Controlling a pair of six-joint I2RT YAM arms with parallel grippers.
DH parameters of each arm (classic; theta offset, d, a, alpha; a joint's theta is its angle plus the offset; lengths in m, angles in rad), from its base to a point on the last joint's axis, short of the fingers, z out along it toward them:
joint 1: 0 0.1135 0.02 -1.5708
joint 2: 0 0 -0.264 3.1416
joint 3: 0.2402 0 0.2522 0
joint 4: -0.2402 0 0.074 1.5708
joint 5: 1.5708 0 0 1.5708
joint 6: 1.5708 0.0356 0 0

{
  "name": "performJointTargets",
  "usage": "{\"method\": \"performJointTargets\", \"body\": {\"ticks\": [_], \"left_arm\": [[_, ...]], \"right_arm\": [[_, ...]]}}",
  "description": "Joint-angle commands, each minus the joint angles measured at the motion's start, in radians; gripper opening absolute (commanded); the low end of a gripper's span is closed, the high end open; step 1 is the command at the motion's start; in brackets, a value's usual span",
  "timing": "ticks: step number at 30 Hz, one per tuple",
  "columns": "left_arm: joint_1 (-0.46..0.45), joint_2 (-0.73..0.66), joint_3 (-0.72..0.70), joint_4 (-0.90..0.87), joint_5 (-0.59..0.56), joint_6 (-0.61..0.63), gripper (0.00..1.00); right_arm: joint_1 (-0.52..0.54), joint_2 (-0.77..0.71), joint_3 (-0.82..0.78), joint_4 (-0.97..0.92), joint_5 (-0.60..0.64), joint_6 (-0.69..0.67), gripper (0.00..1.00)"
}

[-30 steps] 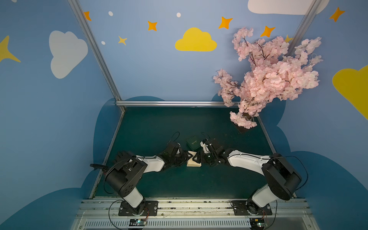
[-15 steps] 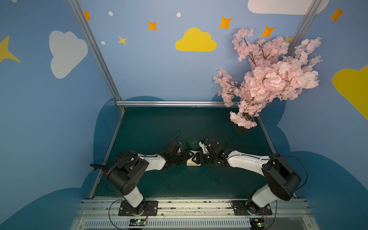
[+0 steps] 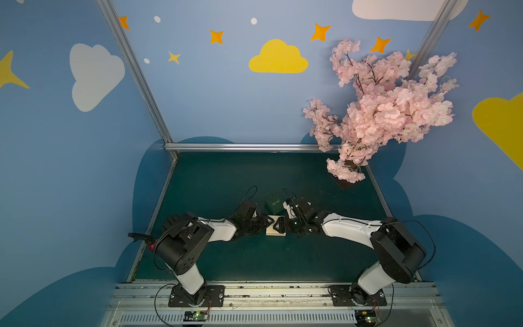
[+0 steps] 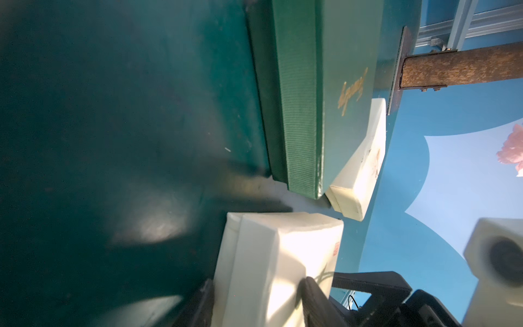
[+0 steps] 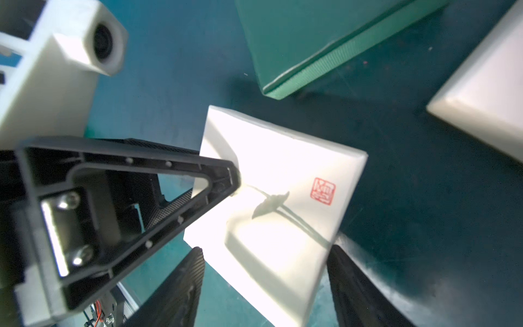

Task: Take the rings out of the lift-off lid box
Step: Move the jewelry box to the center of the board.

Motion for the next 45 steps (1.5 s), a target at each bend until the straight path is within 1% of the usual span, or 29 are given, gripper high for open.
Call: {"method": "performJointTargets", "body": {"ticks": [1,2,3,4,5,7,9,10,12,14,16,20,23,29,33,35,37,40,45], "left_arm": [[-0.011,0.042,0.002,-0.054,0.020,-0.010,0.50],[-0.008,0.041,0.003,-0.072,0.016,-0.011,0.51],[-0.003,0.030,-0.003,-0.083,0.007,-0.011,0.54],[0.002,0.007,-0.019,-0.091,-0.010,-0.016,0.60],[0.007,-0.024,-0.035,-0.102,-0.032,-0.018,0.62],[0.019,-0.114,-0.062,-0.191,-0.111,-0.002,0.66],[0.032,-0.206,-0.071,-0.307,-0.186,0.030,0.76],[0.041,-0.257,-0.078,-0.358,-0.231,0.042,0.76],[0.069,-0.356,-0.106,-0.406,-0.275,0.052,0.80],[0.093,-0.450,-0.133,-0.454,-0.313,0.052,0.88],[0.119,-0.537,-0.148,-0.510,-0.349,0.067,0.91],[0.156,-0.662,-0.189,-0.556,-0.375,0.083,0.96],[0.176,-0.742,-0.214,-0.573,-0.384,0.093,0.97],[0.198,-0.894,-0.239,-0.659,-0.398,0.108,0.99],[0.204,-0.994,-0.280,-0.676,-0.421,0.101,0.99],[0.208,-1.022,-0.285,-0.688,-0.421,0.107,0.99],[0.211,-1.028,-0.278,-0.706,-0.421,0.116,1.00],[0.211,-1.019,-0.266,-0.718,-0.409,0.134,0.99],[0.211,-0.982,-0.234,-0.712,-0.390,0.185,1.00]], "right_arm": [[0.018,0.015,0.057,0.013,-0.028,-0.017,0.71],[0.018,0.018,0.056,0.009,-0.027,-0.017,0.70],[0.017,0.020,0.054,0.004,-0.022,-0.016,0.70],[0.017,0.024,0.056,-0.006,-0.016,-0.016,0.70],[0.019,0.027,0.057,-0.014,-0.015,-0.016,0.70],[0.022,0.031,0.058,-0.026,-0.005,-0.010,0.70],[0.022,0.034,0.056,-0.028,-0.005,0.006,0.70],[0.024,0.036,0.057,-0.027,-0.004,0.013,0.70],[0.028,0.042,0.060,-0.027,-0.002,0.027,0.69],[0.037,0.049,0.067,-0.026,0.001,0.042,0.68],[0.055,0.065,0.082,-0.021,0.003,0.053,0.68],[0.095,0.137,0.161,-0.031,-0.009,0.051,0.68],[0.116,0.203,0.226,-0.021,-0.012,0.058,0.68],[0.130,0.338,0.377,0.002,-0.075,0.043,0.67],[0.134,0.427,0.511,-0.053,-0.097,-0.002,0.67],[0.134,0.446,0.548,-0.068,-0.098,-0.012,0.68],[0.134,0.445,0.559,-0.070,-0.098,-0.017,0.70],[0.132,0.408,0.570,-0.126,-0.062,-0.048,0.79],[0.127,0.248,0.549,-0.306,0.127,-0.106,0.89]]}}
